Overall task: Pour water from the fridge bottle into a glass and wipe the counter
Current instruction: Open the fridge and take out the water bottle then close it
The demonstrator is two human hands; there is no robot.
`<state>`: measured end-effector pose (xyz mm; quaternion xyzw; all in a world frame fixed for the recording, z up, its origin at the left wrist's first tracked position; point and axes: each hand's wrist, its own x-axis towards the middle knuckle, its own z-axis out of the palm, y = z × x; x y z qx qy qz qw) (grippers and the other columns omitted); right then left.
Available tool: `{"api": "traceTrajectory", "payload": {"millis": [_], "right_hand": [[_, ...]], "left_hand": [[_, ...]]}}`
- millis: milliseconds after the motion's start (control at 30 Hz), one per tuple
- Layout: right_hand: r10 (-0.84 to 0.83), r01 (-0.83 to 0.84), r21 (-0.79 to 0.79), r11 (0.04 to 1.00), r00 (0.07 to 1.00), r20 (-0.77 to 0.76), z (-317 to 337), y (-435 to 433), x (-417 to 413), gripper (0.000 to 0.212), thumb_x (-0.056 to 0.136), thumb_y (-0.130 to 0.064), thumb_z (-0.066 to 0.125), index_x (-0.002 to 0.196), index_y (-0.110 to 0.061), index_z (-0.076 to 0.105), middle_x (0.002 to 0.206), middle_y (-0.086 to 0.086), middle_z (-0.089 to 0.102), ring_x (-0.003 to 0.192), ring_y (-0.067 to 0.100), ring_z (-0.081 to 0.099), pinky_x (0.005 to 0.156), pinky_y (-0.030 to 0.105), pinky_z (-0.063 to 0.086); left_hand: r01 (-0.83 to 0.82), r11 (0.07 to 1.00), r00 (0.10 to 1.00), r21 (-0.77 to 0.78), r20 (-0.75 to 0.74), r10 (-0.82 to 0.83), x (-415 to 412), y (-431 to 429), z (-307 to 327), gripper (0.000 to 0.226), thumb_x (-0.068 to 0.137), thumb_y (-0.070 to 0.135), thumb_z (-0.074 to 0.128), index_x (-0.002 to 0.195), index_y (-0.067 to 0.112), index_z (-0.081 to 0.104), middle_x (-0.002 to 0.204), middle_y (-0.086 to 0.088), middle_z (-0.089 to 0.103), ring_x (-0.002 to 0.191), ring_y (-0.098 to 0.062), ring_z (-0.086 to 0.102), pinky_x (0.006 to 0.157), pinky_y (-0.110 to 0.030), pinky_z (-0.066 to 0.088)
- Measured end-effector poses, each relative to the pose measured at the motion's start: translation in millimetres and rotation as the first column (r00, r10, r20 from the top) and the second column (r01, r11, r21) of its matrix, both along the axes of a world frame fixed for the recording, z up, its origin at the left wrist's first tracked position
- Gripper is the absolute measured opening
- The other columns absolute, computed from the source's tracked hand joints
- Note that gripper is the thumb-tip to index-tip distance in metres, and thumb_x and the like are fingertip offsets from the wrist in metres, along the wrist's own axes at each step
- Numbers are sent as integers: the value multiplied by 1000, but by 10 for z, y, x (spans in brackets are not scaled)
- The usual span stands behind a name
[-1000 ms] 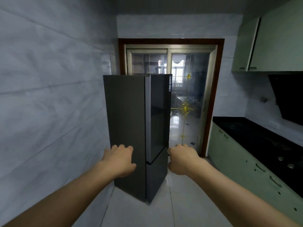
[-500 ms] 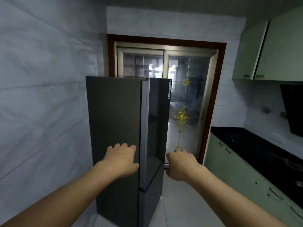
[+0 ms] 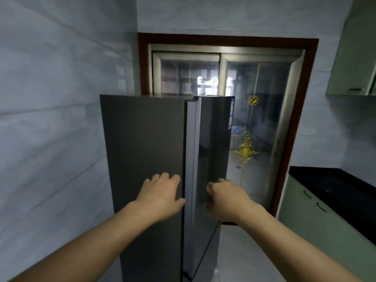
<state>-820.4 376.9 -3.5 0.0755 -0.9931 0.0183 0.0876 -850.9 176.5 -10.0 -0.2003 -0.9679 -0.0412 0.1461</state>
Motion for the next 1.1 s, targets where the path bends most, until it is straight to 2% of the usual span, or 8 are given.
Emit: {"api": "traceTrajectory", "payload": {"millis": [100,167,300,433,600,733,1033,1100], "right_hand": [[105,-134,-114,984,967,-234,34,111,-610,36,89,-40,63,118,-21,55,110,1,49,107,23,51,81,32,49],[154,-239,-146,960,885,-440,97,198,-994,39,88,-38,64,121,-21,54,122,6,50,113,22,49,87,31,51],[217,-379,-98,920,703,-677,243,343,-1660,48,85,-26,68,128,-12,54,145,22,41,135,37,39,102,46,47],[297,-442,-14,897,625,-722,281,376,-2171,58,88,-27,66,141,-16,45,158,25,22,148,43,20,117,50,28],[233,-418,-109,902,684,-691,220,255,-2482,72,89,-29,66,153,-20,34,163,28,2,151,45,3,118,57,27],[252,-457,-102,884,648,-718,137,234,-2583,67,91,-25,64,152,-19,37,163,28,-4,151,45,-4,120,58,22],[251,-498,-104,861,594,-765,30,338,-2580,60,93,-19,62,149,-18,39,162,27,-1,152,43,-2,120,55,22],[229,-490,-107,865,577,-784,0,506,-2518,61,92,-16,62,148,-18,40,162,27,-1,152,43,0,123,49,17]], "left_hand": [[25,992,997,121,-74,-16,-440,192,51,63,90,56,59,141,26,38,132,-4,53,121,-25,52,98,-42,47],[63,971,993,229,-111,-38,-748,344,79,64,90,53,61,142,27,32,133,-3,50,121,-24,52,95,-39,49],[87,879,992,469,-123,-32,-1288,605,79,72,89,46,66,145,35,22,146,-1,42,129,-18,49,98,-31,47],[80,764,996,640,-84,-33,-1671,815,-66,74,85,44,71,143,37,25,148,2,40,119,0,44,89,-11,38],[55,633,997,773,-73,2,-1926,956,-258,74,83,32,76,146,24,39,140,3,46,127,-7,47,106,-33,48],[72,532,996,844,-91,9,-1964,996,-361,69,79,22,79,138,25,45,130,7,46,118,-4,52,102,-32,52],[116,528,992,841,-121,-27,-2009,1061,-485,79,73,17,83,140,20,42,126,8,43,120,-10,52,102,-33,51],[193,529,981,826,-168,-95,-1967,1131,-530,75,72,25,82,134,29,40,123,18,42,117,-2,50,101,-22,47]]}}
